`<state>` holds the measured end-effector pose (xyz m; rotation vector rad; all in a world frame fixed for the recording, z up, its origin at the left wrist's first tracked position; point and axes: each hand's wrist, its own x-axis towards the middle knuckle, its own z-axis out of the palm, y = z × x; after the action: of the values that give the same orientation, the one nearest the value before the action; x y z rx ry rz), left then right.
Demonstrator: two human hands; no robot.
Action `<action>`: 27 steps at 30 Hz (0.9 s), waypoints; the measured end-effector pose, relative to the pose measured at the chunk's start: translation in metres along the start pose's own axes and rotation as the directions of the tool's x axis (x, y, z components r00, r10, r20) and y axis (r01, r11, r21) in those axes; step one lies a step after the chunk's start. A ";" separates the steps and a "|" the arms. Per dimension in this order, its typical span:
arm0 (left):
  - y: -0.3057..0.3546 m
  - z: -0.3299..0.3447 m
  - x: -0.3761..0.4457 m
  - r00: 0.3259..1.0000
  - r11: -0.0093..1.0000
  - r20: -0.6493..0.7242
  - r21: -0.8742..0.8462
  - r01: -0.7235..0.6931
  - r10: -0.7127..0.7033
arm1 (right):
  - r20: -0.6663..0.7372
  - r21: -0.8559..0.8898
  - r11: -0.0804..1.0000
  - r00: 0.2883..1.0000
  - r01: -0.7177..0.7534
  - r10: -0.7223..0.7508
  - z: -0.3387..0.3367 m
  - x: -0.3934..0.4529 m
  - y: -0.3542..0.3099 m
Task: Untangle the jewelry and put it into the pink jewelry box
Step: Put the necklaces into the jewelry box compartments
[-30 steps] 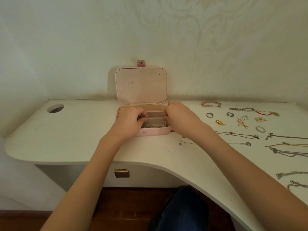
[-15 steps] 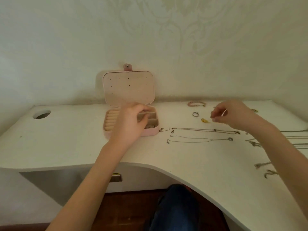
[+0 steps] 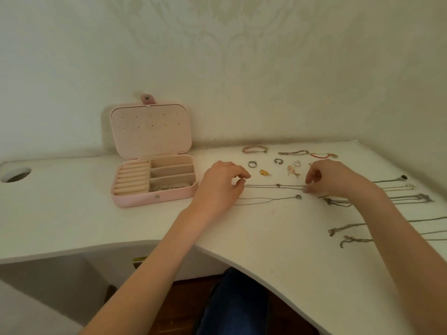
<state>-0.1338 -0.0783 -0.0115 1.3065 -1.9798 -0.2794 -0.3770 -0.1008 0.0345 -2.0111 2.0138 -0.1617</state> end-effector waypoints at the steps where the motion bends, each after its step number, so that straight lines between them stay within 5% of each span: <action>1: 0.002 0.004 0.002 1.000 1.000 0.011 -0.009 0.000 0.000 | 0.004 -0.005 1.000 1.000 -0.002 0.002 0.003 0.000 0.000; 6: 0.009 0.015 0.006 0.999 0.998 0.036 -0.056 -0.002 0.004 | -0.003 0.000 0.999 0.999 0.054 -0.054 0.005 0.003 0.005; 10: 0.023 0.021 0.016 0.998 0.977 0.062 -0.212 0.021 -0.008 | -0.119 0.309 0.927 0.976 0.212 -0.183 0.001 -0.003 -0.006; 14: 0.041 0.027 0.033 0.961 0.894 0.276 -0.424 0.142 -0.021 | -0.308 0.680 0.611 0.915 0.404 -0.262 -0.015 -0.012 -0.038; 17: 0.038 0.023 0.036 0.961 0.812 0.277 -0.557 0.174 -0.017 | -0.441 0.789 0.409 0.886 0.459 -0.144 -0.027 -0.010 -0.052; 21: 0.028 0.000 0.026 0.964 0.733 0.263 -0.646 0.211 -0.045 | -0.314 0.948 0.020 0.943 0.318 -0.108 -0.034 -0.003 -0.065; 23: 0.020 -0.021 0.020 0.966 0.740 0.243 -0.633 0.228 -0.090 | -0.280 0.956 0.041 0.949 0.289 -0.146 -0.032 0.000 -0.073; 27: 0.000 -0.073 0.020 0.983 0.808 0.091 -0.560 0.182 -0.158 | -0.274 0.849 0.360 0.905 0.387 -0.326 -0.018 0.004 -0.100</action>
<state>-0.0889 -0.0804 0.0488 1.0793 -1.6197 -0.9170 -0.2865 -0.1091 0.0793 -1.6040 0.9882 -1.1442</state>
